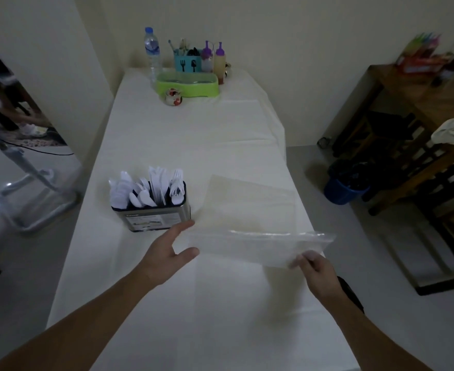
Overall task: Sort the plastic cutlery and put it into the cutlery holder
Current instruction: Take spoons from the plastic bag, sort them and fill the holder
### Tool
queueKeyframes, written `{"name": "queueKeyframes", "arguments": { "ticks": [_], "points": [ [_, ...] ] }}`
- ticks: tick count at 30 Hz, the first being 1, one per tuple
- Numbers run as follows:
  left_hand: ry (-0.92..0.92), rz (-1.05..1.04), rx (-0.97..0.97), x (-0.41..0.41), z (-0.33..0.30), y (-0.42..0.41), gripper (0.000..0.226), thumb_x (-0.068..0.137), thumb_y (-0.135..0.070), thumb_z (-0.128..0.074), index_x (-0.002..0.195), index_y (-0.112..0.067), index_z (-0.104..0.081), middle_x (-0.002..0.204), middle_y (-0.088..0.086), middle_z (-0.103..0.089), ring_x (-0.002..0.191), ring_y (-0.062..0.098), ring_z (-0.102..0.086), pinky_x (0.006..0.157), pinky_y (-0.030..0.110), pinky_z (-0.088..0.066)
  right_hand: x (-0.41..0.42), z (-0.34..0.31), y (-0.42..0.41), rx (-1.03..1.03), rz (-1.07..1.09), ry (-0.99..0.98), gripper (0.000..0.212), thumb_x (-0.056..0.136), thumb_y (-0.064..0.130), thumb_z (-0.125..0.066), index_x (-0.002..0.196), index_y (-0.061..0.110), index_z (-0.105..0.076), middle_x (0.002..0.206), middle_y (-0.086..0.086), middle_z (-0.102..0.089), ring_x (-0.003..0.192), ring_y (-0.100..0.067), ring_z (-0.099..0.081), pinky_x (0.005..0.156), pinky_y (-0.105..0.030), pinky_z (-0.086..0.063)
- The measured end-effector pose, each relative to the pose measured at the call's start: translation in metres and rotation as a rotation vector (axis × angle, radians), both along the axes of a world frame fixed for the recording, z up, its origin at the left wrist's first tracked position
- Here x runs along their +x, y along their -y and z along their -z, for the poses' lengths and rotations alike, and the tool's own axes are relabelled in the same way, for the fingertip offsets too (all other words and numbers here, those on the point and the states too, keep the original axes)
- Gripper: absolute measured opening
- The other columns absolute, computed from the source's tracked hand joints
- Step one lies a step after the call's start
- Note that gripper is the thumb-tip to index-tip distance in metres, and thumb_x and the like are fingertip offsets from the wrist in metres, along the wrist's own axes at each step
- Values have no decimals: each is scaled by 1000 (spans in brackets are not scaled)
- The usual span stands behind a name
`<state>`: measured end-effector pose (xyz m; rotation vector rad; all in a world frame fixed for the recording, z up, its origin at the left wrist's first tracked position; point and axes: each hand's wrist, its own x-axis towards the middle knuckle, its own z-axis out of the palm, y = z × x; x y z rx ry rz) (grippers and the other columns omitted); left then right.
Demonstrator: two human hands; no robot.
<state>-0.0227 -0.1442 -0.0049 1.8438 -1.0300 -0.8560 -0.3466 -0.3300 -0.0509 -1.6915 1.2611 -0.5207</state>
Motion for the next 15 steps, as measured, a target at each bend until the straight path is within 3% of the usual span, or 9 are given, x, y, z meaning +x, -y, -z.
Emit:
{"name": "queueKeyframes", "arguments": {
  "ticks": [3, 7, 10, 13, 15],
  "points": [
    [88, 55, 72, -2, 9, 11, 67, 71, -60, -73, 131, -36, -53, 128, -20, -59, 121, 2, -52, 105, 26, -39, 0, 3, -2, 18, 88, 33, 20, 96, 13, -59, 77, 13, -68, 77, -1, -73, 84, -13, -68, 83, -32, -49],
    [138, -4, 100, -8, 17, 30, 28, 89, -32, -69, 117, -32, -64, 112, -19, -64, 106, 0, -57, 98, 21, -40, 6, 2, -4, 58, 222, 82, 16, 96, 20, -59, 85, 10, -63, 71, -4, -74, 75, -14, -69, 72, -28, -45],
    [95, -43, 104, -15, 18, 47, 8, 95, -29, -61, 94, -24, -67, 87, -20, -63, 82, -3, -56, 79, 21, -42, 10, 4, -3, 64, 332, 94, 26, 97, 24, -57, 77, 8, -61, 67, -5, -73, 71, -15, -68, 70, -29, -43],
    [42, -53, 137, -23, 27, 60, 19, 97, -23, -57, 78, -21, -60, 69, -9, -63, 62, 0, -53, 63, 24, -39, 13, 11, -1, 95, 422, 96, 28, 99, 26, -53, 77, 11, -61, 68, -8, -72, 73, -22, -68, 69, -30, -43],
    [-4, -118, 166, -27, 33, 69, 17, 98, -20, -53, 82, -19, -59, 70, -6, -70, 64, 3, -59, 63, 23, -41, 15, 14, 2, 97, 463, 86, 29, 101, 25, -49, 78, 11, -62, 68, -10, -71, 72, -24, -67, 68, -30, -44]
  ]
}}
